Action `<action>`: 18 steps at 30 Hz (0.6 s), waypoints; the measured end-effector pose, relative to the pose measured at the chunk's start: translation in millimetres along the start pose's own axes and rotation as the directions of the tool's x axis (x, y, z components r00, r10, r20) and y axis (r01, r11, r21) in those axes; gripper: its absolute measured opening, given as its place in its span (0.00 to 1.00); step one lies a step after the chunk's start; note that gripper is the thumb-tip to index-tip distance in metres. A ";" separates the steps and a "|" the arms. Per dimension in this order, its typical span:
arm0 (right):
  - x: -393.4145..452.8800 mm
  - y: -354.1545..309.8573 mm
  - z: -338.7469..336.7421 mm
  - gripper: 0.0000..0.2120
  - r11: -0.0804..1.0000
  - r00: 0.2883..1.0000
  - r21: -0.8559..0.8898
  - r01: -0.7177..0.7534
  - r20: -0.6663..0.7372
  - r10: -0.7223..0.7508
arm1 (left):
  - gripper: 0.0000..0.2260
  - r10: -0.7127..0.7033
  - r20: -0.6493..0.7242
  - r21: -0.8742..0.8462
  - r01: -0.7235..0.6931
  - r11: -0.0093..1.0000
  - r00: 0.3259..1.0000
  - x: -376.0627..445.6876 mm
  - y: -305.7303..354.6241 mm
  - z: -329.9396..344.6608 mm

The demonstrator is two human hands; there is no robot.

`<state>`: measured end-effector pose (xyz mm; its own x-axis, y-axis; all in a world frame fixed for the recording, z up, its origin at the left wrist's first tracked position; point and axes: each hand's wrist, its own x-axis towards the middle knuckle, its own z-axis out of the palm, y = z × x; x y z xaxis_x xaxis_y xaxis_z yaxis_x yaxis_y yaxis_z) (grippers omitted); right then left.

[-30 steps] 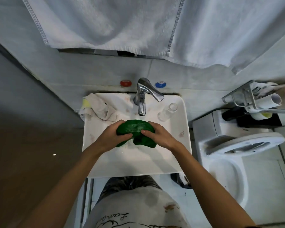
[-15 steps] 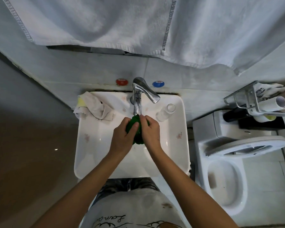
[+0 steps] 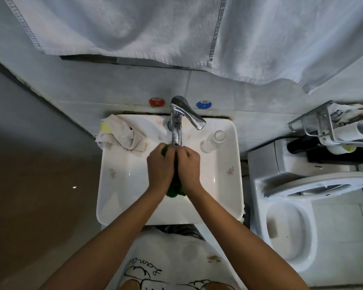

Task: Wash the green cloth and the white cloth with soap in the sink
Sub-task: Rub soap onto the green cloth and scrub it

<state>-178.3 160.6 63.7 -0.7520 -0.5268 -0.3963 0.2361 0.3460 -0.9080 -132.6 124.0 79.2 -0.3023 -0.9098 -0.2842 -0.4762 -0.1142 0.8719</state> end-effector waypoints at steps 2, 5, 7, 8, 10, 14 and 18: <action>11.2 -2.8 -2.4 0.17 0.996 0.997 0.071 -0.058 -0.044 0.061 | 0.14 0.037 0.032 0.005 -0.037 0.999 0.999 -11.6 3.2 3.5; -5.0 -2.5 4.1 0.18 0.999 0.999 0.034 -0.027 0.019 0.026 | 0.13 -0.030 -0.043 -0.075 0.027 0.997 0.999 11.3 2.5 -2.9; -8.5 -5.2 4.3 0.19 0.999 0.999 0.028 -0.025 0.045 0.023 | 0.12 -0.065 -0.047 -0.115 0.059 0.992 0.997 11.4 0.4 -3.9; -1.5 -7.6 2.5 0.19 0.998 0.999 0.039 -0.040 0.014 0.039 | 0.12 -0.046 -0.032 -0.090 0.043 0.995 0.998 3.8 0.2 -1.1; 8.2 -10.2 1.1 0.19 0.992 0.995 0.091 -0.086 -0.049 0.091 | 0.12 0.015 0.006 -0.050 -0.014 0.999 1.000 -10.1 2.5 2.0; -12.1 -10.0 8.8 0.17 0.998 1.000 0.056 -0.006 0.024 0.005 | 0.11 0.009 -0.058 -0.131 -0.017 0.991 0.998 12.6 5.0 -8.3; 6.6 -13.3 5.9 0.16 0.992 0.996 0.107 -0.071 -0.038 0.076 | 0.14 0.083 -0.037 -0.075 -0.086 0.993 0.996 -8.4 5.4 -2.2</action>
<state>-182.8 148.0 72.3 -0.7545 -0.4695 -0.4586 0.3535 0.2980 -0.8867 -130.8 130.1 87.2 -0.3101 -0.9304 -0.1956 -0.3854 -0.0650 0.9205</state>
